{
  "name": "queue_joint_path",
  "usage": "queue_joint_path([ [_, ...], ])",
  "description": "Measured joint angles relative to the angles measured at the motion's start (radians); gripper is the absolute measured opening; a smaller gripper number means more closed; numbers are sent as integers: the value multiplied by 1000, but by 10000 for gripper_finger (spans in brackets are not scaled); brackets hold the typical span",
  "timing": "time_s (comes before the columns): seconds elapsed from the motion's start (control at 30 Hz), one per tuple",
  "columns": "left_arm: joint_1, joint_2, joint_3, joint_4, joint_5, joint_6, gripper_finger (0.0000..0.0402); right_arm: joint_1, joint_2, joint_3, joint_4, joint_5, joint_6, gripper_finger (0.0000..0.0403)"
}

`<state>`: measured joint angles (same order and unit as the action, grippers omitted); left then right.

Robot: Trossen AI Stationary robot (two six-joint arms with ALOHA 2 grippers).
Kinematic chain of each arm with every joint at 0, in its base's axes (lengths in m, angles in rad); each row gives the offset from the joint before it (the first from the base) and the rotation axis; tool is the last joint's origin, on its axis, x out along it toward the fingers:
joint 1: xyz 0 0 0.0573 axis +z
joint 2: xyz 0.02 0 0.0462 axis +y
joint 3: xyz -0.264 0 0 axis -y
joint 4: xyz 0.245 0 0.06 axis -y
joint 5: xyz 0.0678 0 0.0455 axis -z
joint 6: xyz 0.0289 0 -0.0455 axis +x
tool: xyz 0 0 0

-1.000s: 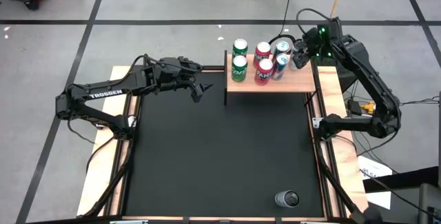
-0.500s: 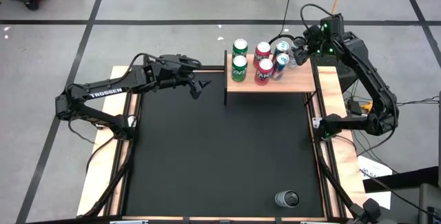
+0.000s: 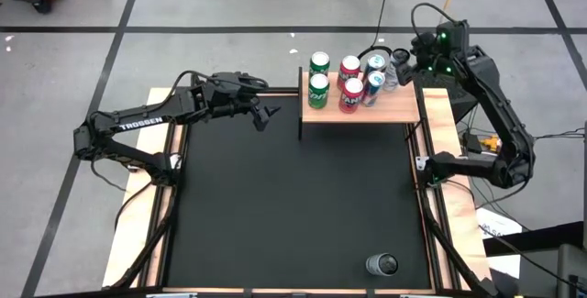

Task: Place canned beverage on shelf
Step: Put the top white-blue soda can on the shelf, then put the white-blue soda can on the shelf aligned with the other white-blue soda can

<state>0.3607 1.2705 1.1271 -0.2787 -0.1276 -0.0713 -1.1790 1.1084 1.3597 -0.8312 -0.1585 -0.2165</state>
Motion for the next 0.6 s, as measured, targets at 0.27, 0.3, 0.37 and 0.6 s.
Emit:
queue_joint_path([
  [0.27, -1, -10, 0, 0, -1, -2, 396, 14, -76, 0, 20, -26, 78, 324],
  [0.3, -1, -15, 0, 0, -2, -2, 396, 19, -86, 0, 20, -27, 89, 324],
  [0.37, -1, -28, 0, -3, -3, -2, 396, 30, -110, 0, 18, -27, 114, 324],
  [0.6, -12, -85, 0, -4, -21, -18, 396, 119, -183, 0, -102, -51, 210, 324],
])
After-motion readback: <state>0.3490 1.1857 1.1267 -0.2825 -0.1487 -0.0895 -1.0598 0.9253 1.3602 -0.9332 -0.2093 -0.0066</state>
